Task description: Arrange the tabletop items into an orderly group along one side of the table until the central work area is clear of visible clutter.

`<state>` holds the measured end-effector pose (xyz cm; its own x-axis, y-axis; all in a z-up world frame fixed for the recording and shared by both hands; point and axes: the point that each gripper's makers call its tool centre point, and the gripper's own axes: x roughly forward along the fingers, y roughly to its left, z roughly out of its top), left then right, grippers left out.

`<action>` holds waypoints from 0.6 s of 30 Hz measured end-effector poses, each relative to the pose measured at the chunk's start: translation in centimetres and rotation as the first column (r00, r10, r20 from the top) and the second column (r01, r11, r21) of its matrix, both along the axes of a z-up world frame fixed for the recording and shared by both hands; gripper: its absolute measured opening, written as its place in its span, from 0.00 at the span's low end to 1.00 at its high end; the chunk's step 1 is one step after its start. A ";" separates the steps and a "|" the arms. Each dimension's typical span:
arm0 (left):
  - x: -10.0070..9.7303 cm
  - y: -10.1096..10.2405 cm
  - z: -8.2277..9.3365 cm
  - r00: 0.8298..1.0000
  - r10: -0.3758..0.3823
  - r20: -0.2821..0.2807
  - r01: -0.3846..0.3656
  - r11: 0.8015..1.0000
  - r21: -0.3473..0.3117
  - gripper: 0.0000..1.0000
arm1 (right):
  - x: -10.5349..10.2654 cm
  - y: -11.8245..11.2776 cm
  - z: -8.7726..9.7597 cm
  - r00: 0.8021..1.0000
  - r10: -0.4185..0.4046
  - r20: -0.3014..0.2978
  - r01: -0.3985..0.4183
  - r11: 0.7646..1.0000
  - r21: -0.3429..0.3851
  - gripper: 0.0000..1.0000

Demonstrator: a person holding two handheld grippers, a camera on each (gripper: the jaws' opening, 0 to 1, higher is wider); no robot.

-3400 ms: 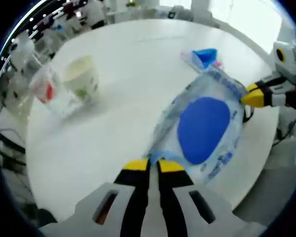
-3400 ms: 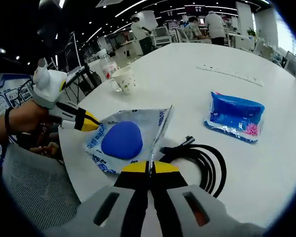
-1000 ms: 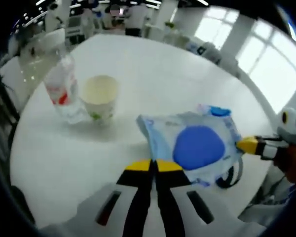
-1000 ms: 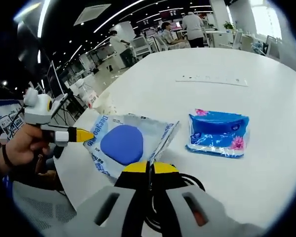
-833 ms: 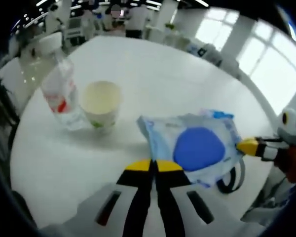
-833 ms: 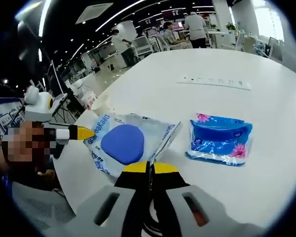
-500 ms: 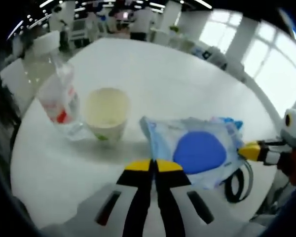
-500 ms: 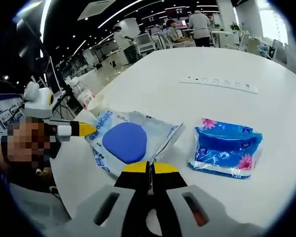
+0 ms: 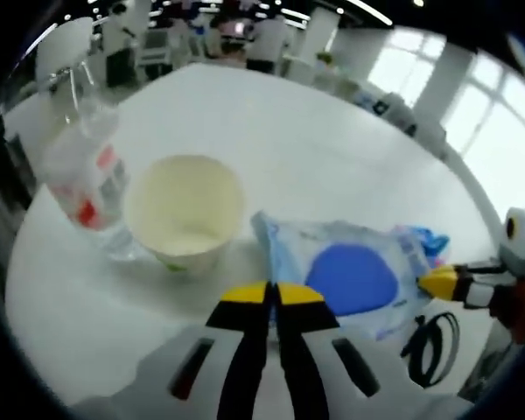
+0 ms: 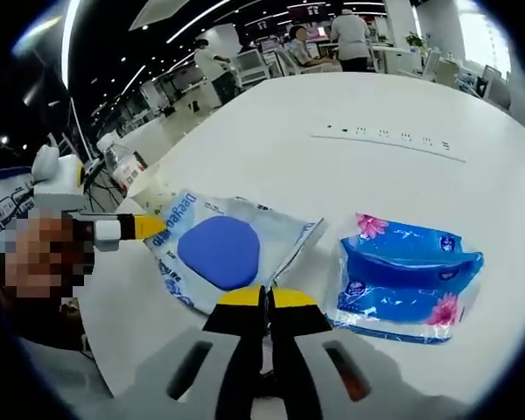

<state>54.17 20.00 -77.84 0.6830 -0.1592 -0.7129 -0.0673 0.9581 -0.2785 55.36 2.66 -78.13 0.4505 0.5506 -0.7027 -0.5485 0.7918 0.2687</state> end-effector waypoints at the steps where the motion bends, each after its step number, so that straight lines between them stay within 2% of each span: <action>1: 0.1 0.0 -0.1 1.000 0.002 -0.001 -0.002 1.000 -0.001 0.00 | 0.2 -0.1 -0.2 1.000 -0.002 -0.005 0.002 1.000 0.000 0.01; 6: 0.7 0.1 -0.6 1.000 0.008 -0.005 -0.008 1.000 0.006 0.00 | 0.6 -0.2 -1.2 1.000 -0.010 -0.023 0.010 1.000 -0.006 0.01; 8: 0.8 0.2 -1.0 1.000 -0.007 -0.010 0.008 0.999 0.044 0.00 | 0.7 0.0 -1.5 1.000 -0.003 -0.024 0.002 1.000 -0.018 0.01; 18: 1.2 0.7 -1.3 0.999 0.032 -0.003 -0.032 0.999 0.021 0.00 | 1.5 -0.2 -1.9 1.000 -0.019 -0.024 0.018 0.999 -0.029 0.00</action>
